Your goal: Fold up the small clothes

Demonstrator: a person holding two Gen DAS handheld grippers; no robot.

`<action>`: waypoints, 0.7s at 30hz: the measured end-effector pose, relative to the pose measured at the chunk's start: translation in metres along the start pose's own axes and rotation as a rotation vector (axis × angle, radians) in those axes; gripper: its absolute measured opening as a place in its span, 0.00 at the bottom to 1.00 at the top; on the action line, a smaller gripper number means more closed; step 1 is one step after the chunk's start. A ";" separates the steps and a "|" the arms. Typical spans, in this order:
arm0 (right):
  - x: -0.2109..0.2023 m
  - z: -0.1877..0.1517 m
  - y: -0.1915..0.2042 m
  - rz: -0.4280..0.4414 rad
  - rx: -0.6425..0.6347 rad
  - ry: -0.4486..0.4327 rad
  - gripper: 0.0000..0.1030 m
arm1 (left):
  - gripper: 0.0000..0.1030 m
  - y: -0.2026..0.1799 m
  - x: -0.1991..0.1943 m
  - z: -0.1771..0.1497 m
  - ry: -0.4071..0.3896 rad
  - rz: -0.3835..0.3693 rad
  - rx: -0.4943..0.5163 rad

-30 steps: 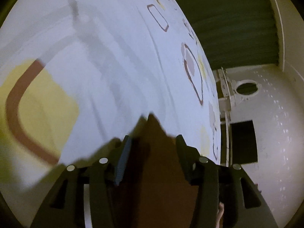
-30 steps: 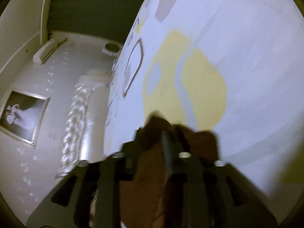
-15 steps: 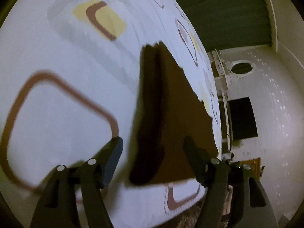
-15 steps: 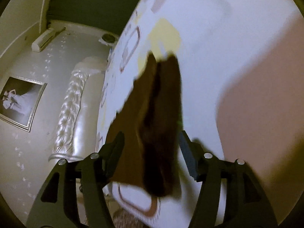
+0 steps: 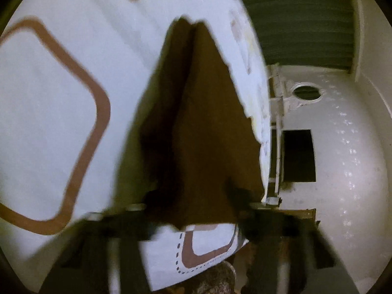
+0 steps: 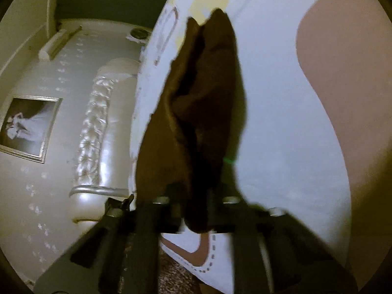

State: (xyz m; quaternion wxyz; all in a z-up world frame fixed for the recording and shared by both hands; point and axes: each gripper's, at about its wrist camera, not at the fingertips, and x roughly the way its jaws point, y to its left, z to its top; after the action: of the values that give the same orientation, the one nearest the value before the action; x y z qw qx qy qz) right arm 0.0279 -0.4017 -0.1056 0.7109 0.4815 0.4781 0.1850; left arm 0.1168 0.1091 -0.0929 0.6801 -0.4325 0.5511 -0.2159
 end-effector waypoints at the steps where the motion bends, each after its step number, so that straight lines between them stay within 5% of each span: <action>1: -0.002 -0.001 0.001 -0.015 -0.013 -0.003 0.07 | 0.11 0.002 0.003 0.000 0.003 0.057 -0.003; 10: -0.013 -0.001 -0.011 -0.095 -0.046 -0.009 0.05 | 0.09 0.008 0.003 0.007 -0.019 0.098 0.019; 21: -0.047 0.011 0.067 -0.222 -0.198 -0.119 0.28 | 0.21 -0.010 0.006 -0.006 -0.029 0.130 0.142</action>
State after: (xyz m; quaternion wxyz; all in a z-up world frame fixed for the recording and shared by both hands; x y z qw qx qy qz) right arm 0.0279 -0.4100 -0.0232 0.7981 0.3633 0.4648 0.1228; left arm 0.1153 0.0969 -0.0880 0.7295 -0.3496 0.5515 -0.2035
